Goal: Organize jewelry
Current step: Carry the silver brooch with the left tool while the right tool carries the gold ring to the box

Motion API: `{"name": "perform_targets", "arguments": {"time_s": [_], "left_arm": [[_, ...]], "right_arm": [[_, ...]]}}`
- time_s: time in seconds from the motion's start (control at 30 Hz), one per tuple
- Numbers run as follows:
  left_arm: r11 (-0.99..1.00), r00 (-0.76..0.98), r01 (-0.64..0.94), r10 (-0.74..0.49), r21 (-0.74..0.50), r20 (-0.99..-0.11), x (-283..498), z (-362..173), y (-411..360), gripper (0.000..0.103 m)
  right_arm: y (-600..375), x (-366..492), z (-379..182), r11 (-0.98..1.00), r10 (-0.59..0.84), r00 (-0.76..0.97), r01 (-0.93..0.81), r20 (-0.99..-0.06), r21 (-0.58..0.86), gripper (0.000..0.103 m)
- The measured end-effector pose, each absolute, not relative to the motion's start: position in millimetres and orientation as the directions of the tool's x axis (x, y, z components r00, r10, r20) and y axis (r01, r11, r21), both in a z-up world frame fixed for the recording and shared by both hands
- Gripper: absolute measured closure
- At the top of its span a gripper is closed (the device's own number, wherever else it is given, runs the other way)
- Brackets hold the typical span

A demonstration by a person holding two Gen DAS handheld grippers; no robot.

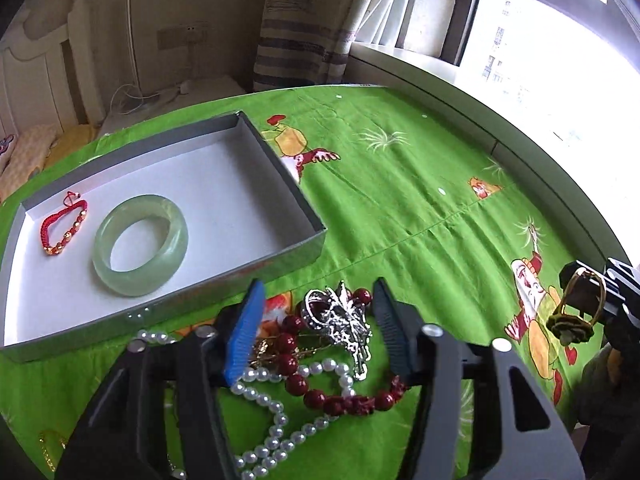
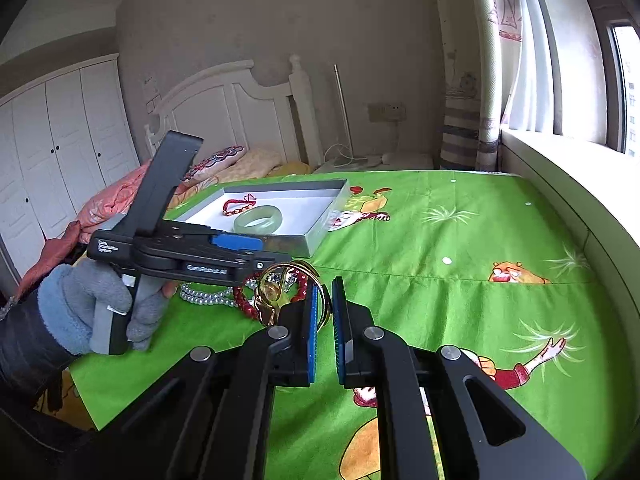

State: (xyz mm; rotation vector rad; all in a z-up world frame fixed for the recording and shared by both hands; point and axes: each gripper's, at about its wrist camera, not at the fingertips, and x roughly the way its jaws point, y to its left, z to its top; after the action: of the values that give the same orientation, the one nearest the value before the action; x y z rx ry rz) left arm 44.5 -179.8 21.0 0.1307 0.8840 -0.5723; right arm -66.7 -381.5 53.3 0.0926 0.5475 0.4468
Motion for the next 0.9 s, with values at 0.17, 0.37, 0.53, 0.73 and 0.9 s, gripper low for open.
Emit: {"name": "perform_targets", "arguments": {"time_s": [0.17, 0.37, 0.53, 0.73, 0.9], "left_arm": [[0.813, 0.564, 0.582, -0.406, -0.002, -0.719, 16, 30, -195, 0.087], [0.814, 0.619, 0.580, -0.474, -0.043, -0.626, -6, 76, -175, 0.095], [0.835, 0.676, 0.550, -0.456, -0.015, -0.579, -9, 107, -152, 0.095], [0.877, 0.717, 0.481, -0.391, 0.003, -0.576, 9, 117, -113, 0.095], [0.912, 0.736, 0.410, -0.323, 0.011, -0.594, 36, 114, -82, 0.095]], "right_arm": [[-386, -66, 54, 0.899, 0.438, 0.762, -0.380, -0.476, 0.219, 0.093], [-382, -69, 54, 0.902, 0.430, 0.766, -0.380, -0.477, 0.204, 0.093], [-366, -63, 56, 0.898, 0.435, 0.755, -0.401, -0.491, 0.179, 0.093], [-338, -42, 69, 0.885, 0.447, 0.745, -0.450, -0.496, 0.122, 0.093], [-315, -7, 78, 0.870, 0.464, 0.726, -0.480, -0.508, 0.110, 0.093]]}}
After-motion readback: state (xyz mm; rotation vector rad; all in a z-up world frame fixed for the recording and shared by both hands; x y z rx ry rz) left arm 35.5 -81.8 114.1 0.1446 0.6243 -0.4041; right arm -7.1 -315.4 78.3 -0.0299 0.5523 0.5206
